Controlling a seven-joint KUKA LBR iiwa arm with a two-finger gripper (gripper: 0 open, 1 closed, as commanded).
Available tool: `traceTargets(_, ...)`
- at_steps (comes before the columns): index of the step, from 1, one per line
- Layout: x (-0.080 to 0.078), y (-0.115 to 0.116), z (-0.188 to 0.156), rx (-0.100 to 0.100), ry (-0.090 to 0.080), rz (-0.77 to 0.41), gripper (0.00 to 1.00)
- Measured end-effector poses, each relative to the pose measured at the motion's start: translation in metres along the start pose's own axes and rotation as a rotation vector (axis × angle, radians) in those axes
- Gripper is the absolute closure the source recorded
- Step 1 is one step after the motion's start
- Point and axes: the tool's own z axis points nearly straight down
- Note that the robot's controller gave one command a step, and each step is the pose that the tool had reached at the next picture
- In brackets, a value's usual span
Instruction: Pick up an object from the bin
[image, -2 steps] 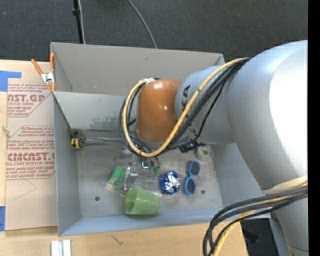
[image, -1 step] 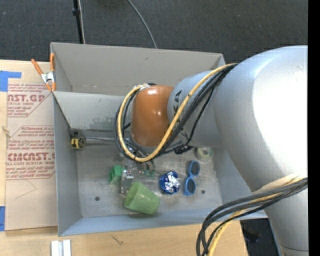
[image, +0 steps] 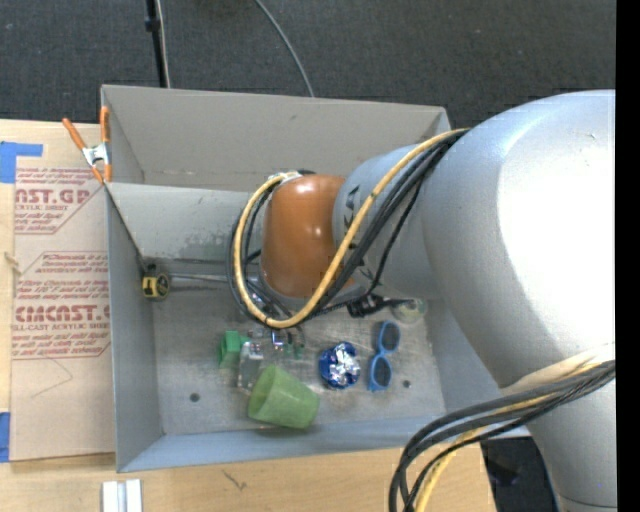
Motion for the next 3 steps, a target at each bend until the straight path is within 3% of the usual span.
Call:
traceTargets(1,0.000,0.001,-0.002,-0.001,0.002,-0.001,1.00)
traceTargets(2,-0.002,0.002,-0.032,0.003,0.010,-0.001,1.00)
traceTargets(3,-0.004,0.003,-0.125,0.002,0.007,-0.002,1.00)
